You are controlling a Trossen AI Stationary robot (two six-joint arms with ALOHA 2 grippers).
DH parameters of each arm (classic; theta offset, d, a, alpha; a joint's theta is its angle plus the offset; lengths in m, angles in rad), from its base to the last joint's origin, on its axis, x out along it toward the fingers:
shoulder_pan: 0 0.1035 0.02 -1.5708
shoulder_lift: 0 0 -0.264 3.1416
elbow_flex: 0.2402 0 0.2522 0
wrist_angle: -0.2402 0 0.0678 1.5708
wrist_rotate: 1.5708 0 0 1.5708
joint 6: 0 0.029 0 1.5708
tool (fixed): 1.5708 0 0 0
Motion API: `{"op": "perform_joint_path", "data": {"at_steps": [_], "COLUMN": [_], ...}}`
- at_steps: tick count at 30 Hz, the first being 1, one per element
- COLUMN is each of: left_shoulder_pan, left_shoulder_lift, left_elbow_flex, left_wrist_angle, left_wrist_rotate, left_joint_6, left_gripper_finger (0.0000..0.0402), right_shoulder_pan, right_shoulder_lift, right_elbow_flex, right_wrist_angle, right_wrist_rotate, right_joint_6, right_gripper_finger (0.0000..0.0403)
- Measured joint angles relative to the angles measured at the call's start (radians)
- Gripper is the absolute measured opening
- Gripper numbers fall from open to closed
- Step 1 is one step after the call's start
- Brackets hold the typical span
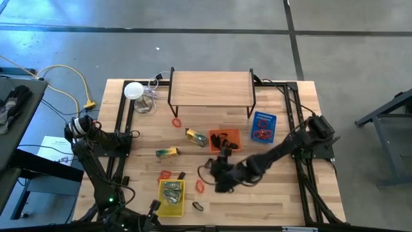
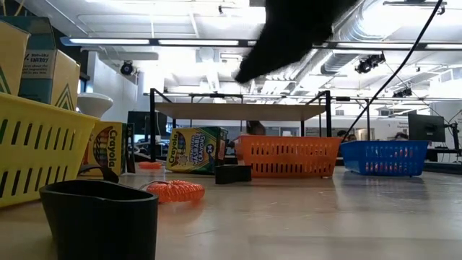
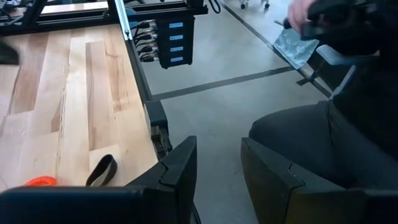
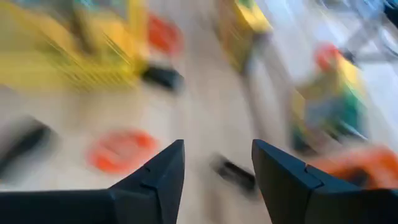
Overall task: Pick & Place Office Desk Supplies
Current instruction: Put the rubberband into the orange bin
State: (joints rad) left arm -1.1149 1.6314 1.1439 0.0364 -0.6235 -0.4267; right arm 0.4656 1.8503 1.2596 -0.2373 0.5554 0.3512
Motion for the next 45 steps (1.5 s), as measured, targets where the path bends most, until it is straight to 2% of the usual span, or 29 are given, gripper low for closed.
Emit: {"op": "perform_joint_path", "data": {"at_steps": [3,6,8,10,16,22,27,34,41,45], "left_shoulder_pan": [0.0,0.0,0.0,0.0,0.0,0.0,0.0,0.0,0.0,0.0], "left_shoulder_lift": [0.0,0.0,0.0,0.0,0.001,0.001,0.001,0.001,0.001,0.001], "left_elbow_flex": [0.0,0.0,0.0,0.0,0.0,-0.001,-0.001,-0.001,-0.001,-0.001], "left_wrist_angle": [0.0,-0.001,-0.001,-0.001,-0.001,-0.008,-0.011,-0.013,-0.013,-0.012], "left_wrist_rotate": [0.0,0.0,0.0,0.0,0.001,0.001,0.001,0.001,0.002,0.001], "left_joint_6": [0.0,0.0,0.0,0.0,0.0,0.0,0.0,0.0,0.0,0.0], "left_gripper_finger": [0.012,0.012,0.012,0.012,0.012,0.012,0.012,0.012,0.012,0.012], "right_shoulder_pan": [0.023,0.033,0.05,0.068,0.111,0.125,0.124,0.132,0.164,0.15], "right_shoulder_lift": [0.006,0.032,0.041,0.068,0.163,0.209,0.211,0.212,0.324,0.387], "right_elbow_flex": [0.0,0.002,-0.002,0.005,-0.003,0.0,0.0,0.104,0.366,0.455], "right_wrist_angle": [0.075,0.165,0.189,0.242,0.237,0.419,0.459,0.405,0.173,0.014], "right_wrist_rotate": [-0.009,-0.111,-0.167,-0.197,-0.188,-0.274,-0.328,-0.358,-0.353,-0.345], "right_joint_6": [0.017,0.142,0.164,0.145,-0.06,-0.058,0.023,0.073,0.03,0.065], "right_gripper_finger": [0.0174,0.0174,0.0174,0.0174,0.0174,0.0174,0.0174,0.0174,0.0174,0.0174]}}
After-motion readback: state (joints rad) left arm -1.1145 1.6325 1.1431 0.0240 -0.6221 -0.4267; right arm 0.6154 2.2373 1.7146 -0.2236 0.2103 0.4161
